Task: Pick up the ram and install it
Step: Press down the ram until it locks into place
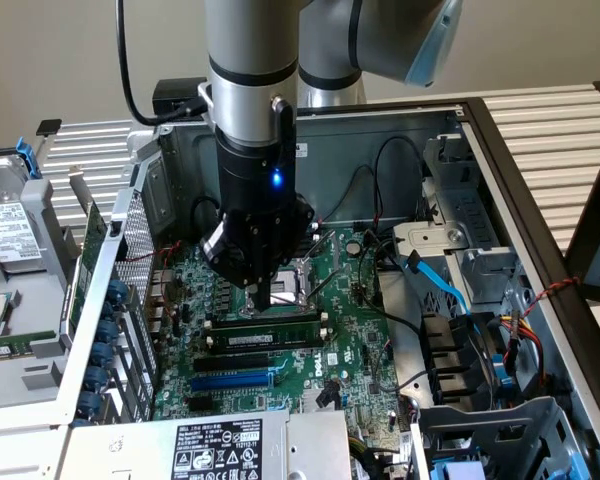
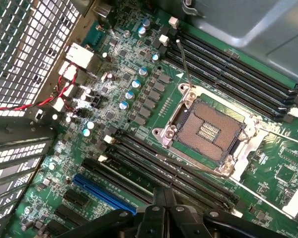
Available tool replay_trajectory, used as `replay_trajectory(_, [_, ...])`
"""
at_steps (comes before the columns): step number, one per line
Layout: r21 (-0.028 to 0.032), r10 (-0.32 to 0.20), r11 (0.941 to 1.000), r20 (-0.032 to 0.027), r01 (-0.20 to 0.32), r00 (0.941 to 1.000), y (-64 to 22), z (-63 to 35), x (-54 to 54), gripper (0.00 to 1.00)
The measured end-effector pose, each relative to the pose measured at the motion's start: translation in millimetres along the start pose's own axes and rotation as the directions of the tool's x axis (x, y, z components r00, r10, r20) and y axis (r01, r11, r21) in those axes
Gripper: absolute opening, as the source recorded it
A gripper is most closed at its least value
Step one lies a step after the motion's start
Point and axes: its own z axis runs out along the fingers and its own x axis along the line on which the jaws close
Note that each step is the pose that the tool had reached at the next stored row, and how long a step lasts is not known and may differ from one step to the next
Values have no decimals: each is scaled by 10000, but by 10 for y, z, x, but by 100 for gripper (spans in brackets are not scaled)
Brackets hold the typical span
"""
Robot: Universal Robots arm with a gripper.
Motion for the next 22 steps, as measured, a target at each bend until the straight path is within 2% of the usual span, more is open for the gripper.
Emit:
replay_trajectory(5, [118,468,9988,-62,-467,9989,0,0,0,10])
replay_trajectory(6, [157,548,9984,-67,-547,9985,0,0,0,10])
replay_trajectory(9, [370,714,9968,30,-715,9974,0,0,0,10])
replay_trajectory(10, [423,777,9961,73,-779,9970,0,0,1,10])
replay_trajectory(11, [448,857,9953,117,-861,9963,0,0,1,10])
replay_trajectory(13, [462,1052,9933,179,-1059,9943,0,0,0,10])
replay_trajectory(14, [457,1179,9919,188,-1187,9928,0,1,-1,10])
replay_trajectory(22, [401,2280,9727,204,-2286,9735,0,0,0,10])
